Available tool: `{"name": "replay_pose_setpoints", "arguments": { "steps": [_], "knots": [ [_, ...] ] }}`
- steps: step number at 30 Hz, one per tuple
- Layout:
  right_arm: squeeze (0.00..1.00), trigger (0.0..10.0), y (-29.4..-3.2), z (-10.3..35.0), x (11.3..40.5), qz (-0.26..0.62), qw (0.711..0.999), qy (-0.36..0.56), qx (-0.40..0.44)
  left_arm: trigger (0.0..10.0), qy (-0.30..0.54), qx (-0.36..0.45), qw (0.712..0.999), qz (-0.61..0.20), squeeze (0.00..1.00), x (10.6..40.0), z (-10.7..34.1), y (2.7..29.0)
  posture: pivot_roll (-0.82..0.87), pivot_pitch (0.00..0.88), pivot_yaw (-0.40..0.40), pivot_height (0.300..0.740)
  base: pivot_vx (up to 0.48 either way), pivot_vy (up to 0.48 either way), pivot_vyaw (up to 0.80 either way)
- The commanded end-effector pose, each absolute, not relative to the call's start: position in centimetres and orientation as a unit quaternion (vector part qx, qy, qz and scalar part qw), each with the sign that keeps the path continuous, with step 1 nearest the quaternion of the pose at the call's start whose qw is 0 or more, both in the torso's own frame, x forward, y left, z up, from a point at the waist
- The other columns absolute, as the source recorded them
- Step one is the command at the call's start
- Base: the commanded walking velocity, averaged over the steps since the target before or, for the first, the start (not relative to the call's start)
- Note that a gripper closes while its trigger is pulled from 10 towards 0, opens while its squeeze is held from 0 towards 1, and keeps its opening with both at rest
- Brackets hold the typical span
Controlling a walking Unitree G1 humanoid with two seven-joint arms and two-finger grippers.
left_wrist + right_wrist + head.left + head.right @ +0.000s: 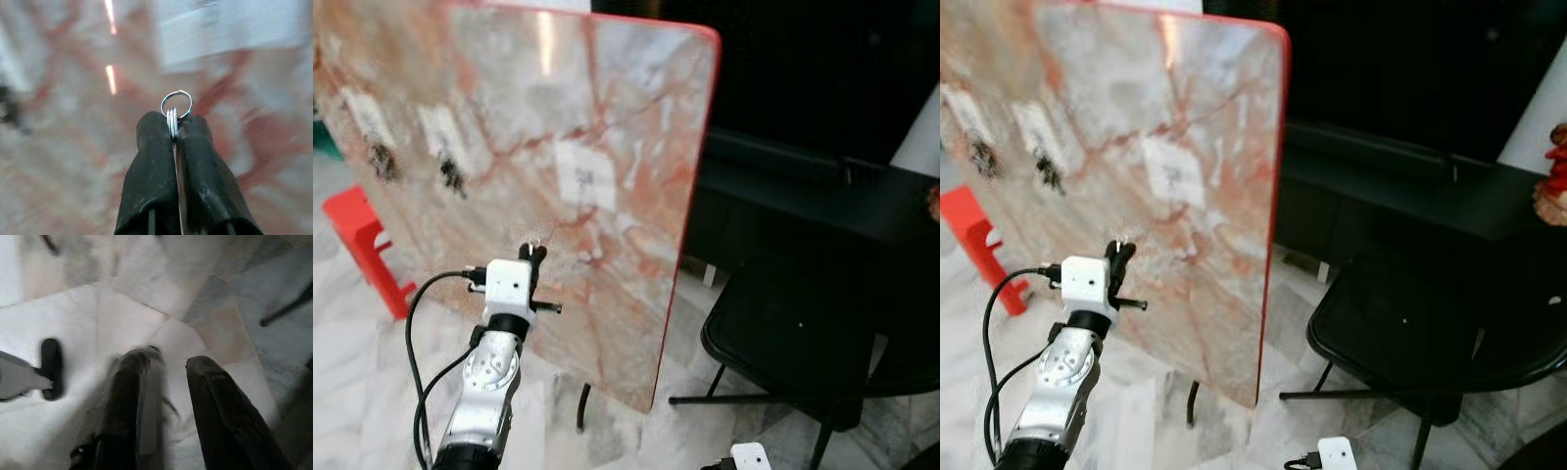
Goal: Hang keys on a hook
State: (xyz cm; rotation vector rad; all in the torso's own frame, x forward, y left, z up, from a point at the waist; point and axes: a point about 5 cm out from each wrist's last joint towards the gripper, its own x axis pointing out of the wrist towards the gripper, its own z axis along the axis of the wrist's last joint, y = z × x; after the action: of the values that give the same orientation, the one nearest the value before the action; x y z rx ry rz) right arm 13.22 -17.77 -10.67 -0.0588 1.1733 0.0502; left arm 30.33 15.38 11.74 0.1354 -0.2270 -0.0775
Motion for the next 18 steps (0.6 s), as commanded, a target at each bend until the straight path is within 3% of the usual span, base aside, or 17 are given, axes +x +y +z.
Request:
{"name": "replay_pose_setpoints", "arguments": {
  "steps": [1, 8, 18],
  "knots": [
    [0.0, 10.0, -17.6, -10.4, 14.1, 0.026, 0.839, 0.543, -0.03, 10.0, -0.117, 0.075, 0.99, -0.031, 0.0, 30.4, 12.1, 16.0, 0.01, 0.0, -0.031, 0.74, 0.281, 0.0, 0.0],
    [0.0, 10.0, -17.6, -10.4, 14.1, 0.027, 0.839, 0.543, -0.03, 10.0, -0.129, 0.078, 0.988, -0.03, 0.0, 30.1, 12.4, 16.0, 0.01, 0.0, -0.031, 0.74, 0.281, 0.0, 0.0],
    [0.0, 10.0, -17.6, -10.4, 14.1, 0.03, 0.839, 0.542, -0.03, 10.0, -0.123, 0.078, 0.989, -0.033, 0.0, 29.1, 11.8, 16.1, 0.01, 0.0, -0.033, 0.74, 0.0, 0.0, 0.0]
  ]
}}
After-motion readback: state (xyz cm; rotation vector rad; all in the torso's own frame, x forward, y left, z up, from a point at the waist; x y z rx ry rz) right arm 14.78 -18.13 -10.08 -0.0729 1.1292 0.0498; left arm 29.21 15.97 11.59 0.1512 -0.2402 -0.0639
